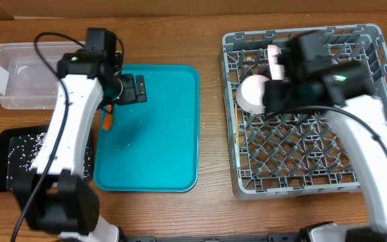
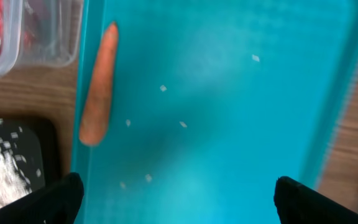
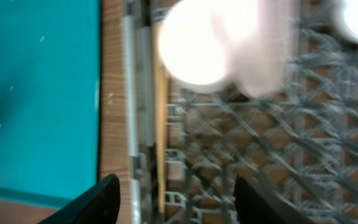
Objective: Sort waste into correct bins and load items into the dishwasher
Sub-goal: 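Grasp the carrot on the teal tray with the left gripper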
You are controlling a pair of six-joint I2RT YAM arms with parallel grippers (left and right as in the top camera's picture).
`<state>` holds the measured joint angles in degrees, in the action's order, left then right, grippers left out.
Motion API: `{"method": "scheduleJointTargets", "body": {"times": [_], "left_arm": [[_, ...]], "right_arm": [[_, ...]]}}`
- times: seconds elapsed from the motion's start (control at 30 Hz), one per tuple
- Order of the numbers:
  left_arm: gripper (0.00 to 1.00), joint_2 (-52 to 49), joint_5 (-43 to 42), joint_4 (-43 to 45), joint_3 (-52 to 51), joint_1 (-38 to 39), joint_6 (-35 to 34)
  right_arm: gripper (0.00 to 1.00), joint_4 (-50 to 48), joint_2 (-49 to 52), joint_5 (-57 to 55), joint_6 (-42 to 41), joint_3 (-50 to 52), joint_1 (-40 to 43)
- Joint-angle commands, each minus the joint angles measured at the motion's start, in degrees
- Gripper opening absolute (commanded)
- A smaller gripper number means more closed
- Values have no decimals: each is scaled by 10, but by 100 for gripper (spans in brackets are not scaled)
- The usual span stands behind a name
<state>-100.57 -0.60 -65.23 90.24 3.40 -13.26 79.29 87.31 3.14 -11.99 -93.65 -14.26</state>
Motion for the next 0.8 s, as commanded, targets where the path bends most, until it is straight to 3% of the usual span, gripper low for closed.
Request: {"method": "scheduleJointTargets", "body": {"times": [0.0, 0.17, 0.5, 0.63, 0.77], "left_arm": [[100, -54, 59, 23, -6, -8, 26], [100, -132, 60, 56, -6, -24, 32], [100, -235, 85, 68, -6, -31, 43], [92, -244, 73, 59, -6, -31, 41], [76, -244, 52, 55, -6, -30, 41]], "right_arm": [[63, 24, -14, -1, 0, -9, 54], [63, 56, -14, -1, 0, -8, 121], [64, 57, -14, -1, 0, -8, 130], [63, 56, -14, -1, 0, -8, 129], [64, 55, -14, -1, 0, -8, 130]]}}
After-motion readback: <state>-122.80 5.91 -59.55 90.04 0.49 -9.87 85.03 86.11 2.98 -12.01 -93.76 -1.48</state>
